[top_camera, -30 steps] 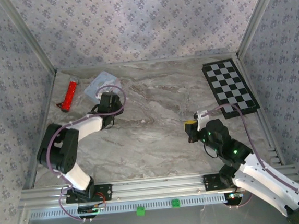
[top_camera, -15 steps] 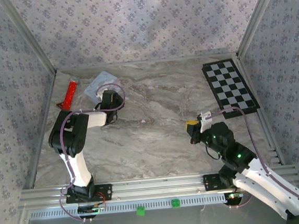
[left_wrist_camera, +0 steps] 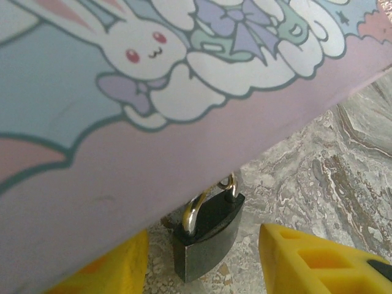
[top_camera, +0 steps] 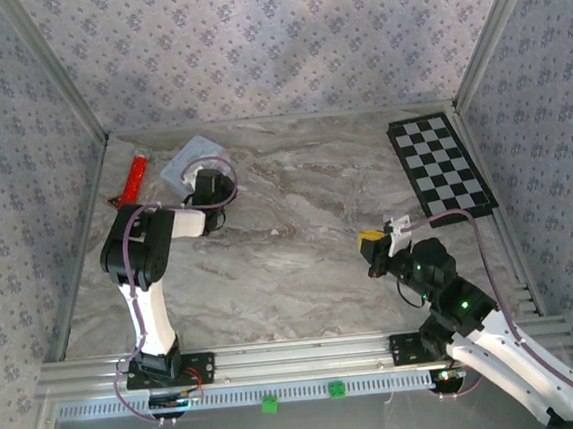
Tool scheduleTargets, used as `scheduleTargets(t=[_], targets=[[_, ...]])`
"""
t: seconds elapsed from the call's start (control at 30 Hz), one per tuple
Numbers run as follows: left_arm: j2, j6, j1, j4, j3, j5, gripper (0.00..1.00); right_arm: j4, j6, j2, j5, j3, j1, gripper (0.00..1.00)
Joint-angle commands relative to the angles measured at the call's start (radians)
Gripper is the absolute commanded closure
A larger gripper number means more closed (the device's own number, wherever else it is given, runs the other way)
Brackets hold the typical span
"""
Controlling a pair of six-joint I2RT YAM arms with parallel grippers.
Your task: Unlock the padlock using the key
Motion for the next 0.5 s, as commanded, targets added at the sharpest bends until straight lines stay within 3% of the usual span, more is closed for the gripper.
scheduleTargets(t=[0.0,0.47], targets=[[0.045,-0.017,0.013,0.031,0.046,0.020,0.49,0.005,-0.002,-0.011,-0.017,-0.007,-0.007,1.00],[0.066,-0.004,0.018,0.033,0.077,0.020,0.71,0.006,0.001,-0.013,-0.024,-0.011,-0.011,1.00]])
